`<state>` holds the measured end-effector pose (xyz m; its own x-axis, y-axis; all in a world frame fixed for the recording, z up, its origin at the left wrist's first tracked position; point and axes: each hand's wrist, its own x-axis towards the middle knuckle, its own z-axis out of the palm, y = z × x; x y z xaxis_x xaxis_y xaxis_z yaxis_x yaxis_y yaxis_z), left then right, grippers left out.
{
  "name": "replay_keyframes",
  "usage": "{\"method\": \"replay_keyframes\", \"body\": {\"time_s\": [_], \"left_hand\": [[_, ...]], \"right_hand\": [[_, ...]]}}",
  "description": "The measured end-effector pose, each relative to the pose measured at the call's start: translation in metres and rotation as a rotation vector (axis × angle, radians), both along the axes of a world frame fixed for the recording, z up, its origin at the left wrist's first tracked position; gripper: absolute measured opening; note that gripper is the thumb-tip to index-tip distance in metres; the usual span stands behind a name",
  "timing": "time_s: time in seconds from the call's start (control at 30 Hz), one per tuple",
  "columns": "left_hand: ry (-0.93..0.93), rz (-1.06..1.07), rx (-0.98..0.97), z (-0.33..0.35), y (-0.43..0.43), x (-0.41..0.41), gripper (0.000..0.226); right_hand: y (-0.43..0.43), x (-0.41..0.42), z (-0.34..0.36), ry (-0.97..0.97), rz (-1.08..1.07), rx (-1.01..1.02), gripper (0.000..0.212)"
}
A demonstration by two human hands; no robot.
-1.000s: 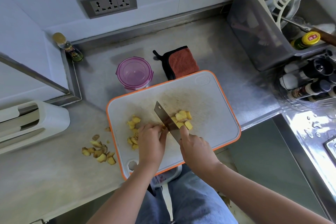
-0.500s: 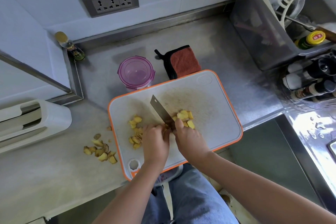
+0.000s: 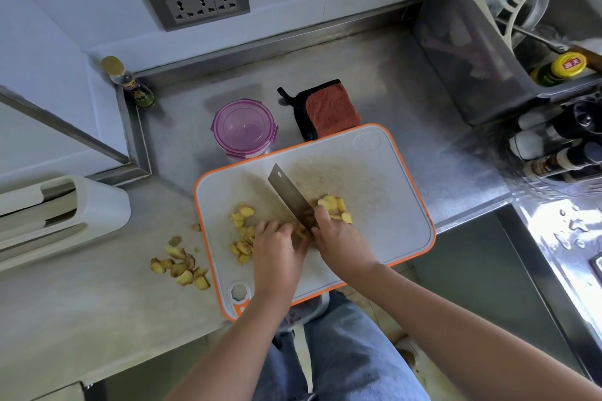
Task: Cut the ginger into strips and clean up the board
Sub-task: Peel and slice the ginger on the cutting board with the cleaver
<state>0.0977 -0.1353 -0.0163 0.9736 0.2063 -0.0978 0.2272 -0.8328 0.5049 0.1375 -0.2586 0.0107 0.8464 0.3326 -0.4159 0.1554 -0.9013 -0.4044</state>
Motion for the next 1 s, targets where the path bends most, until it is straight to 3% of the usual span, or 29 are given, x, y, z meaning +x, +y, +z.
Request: {"method": "replay_keyframes", "body": {"time_s": [0.23, 0.67, 0.87, 1.0], "left_hand": [[-0.019, 0.023, -0.064, -0.004, 0.005, -0.006, 0.027], [-0.010, 0.020, -0.084, 0.000, 0.008, -0.009, 0.027], [-0.027, -0.074, 0.013, 0.004, 0.014, -0.004, 0.027], [-0.065, -0.298, 0.109, 0.003, 0.017, 0.003, 0.020]], "right_hand": [[-0.018, -0.013, 0.009, -0.041, -0.068, -0.024, 0.019], [-0.012, -0.025, 0.013, 0.025, 0.004, -0.058, 0.022], [-0.015, -0.025, 0.014, 0.041, -0.020, -0.042, 0.020], [-0.016, -0.025, 0.015, 0.048, -0.062, -0.049, 0.022]]}}
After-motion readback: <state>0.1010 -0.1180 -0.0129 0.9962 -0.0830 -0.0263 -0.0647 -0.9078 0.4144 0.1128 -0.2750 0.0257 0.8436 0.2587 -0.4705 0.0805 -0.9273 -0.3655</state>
